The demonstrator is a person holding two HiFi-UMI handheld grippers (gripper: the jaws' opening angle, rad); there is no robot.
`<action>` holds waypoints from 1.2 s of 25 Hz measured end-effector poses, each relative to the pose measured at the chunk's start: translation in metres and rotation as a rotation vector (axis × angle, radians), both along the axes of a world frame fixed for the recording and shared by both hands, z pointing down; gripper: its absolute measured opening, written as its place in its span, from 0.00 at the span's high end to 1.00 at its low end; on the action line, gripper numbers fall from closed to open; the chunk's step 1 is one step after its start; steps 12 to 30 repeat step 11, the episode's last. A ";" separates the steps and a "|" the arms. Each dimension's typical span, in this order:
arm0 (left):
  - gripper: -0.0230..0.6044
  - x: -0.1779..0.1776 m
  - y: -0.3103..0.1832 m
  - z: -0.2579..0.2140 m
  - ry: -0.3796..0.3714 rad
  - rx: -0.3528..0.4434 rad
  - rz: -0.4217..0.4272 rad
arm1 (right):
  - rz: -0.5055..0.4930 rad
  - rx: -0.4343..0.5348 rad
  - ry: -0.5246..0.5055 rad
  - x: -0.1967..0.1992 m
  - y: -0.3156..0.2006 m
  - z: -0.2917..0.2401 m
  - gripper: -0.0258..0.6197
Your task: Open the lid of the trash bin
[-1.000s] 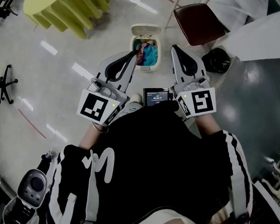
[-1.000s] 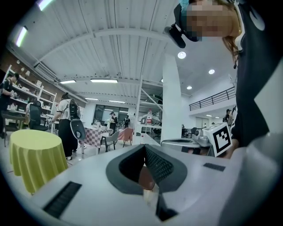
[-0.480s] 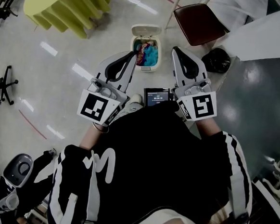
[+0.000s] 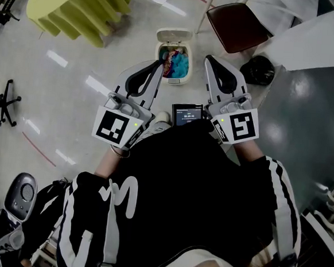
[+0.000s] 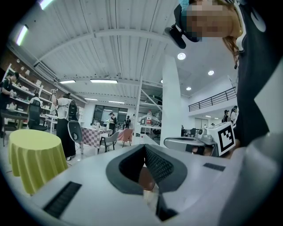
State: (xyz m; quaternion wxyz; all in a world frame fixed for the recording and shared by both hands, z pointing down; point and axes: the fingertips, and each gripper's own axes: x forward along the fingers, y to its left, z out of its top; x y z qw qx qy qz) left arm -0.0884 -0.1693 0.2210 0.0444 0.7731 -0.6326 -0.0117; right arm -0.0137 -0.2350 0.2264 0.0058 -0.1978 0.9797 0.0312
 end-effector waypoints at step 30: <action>0.95 -0.006 0.001 -0.002 0.002 0.003 0.007 | 0.008 -0.007 0.000 -0.005 0.001 -0.002 0.96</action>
